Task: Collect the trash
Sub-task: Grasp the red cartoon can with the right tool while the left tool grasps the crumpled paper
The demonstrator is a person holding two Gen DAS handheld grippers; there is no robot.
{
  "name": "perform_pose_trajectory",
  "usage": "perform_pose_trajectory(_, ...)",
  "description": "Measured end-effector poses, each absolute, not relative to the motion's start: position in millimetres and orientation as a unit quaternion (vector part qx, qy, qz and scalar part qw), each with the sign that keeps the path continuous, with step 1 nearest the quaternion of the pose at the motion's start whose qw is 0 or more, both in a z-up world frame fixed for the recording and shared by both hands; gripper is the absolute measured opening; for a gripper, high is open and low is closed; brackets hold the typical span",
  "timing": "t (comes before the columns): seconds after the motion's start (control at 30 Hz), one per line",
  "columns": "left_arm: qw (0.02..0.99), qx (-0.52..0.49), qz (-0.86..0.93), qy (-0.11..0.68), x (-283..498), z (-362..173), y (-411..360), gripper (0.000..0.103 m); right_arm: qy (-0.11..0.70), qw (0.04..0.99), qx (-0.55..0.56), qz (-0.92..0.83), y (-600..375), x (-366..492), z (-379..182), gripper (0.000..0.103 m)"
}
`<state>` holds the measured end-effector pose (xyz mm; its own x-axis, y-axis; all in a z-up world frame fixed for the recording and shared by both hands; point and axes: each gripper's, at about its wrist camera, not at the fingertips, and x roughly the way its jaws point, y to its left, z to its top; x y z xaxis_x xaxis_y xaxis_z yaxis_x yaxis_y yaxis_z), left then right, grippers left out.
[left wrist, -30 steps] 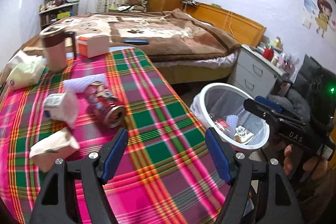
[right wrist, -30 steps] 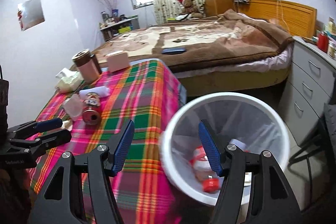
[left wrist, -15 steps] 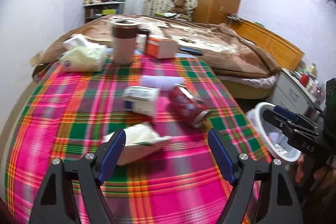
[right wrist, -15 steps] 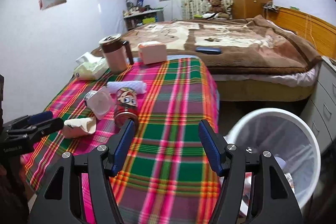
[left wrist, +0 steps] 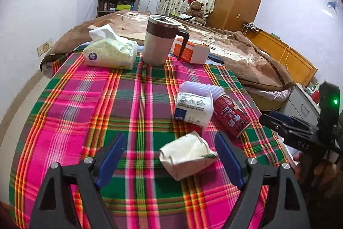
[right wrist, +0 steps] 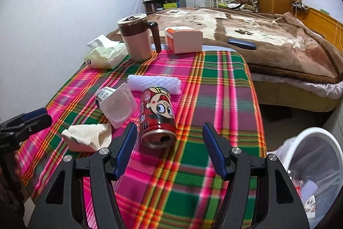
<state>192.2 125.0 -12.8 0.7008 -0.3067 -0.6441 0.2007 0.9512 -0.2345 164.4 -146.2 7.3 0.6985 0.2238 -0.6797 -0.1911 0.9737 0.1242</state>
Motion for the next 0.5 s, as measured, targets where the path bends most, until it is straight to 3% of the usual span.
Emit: perform_pose_trajectory(0.5,0.874,-0.022,-0.215,0.435,226.7,-60.9,94.2,0.086,0.421,0.897,-0.004,0.135,-116.1,211.9,-16.1,0.065)
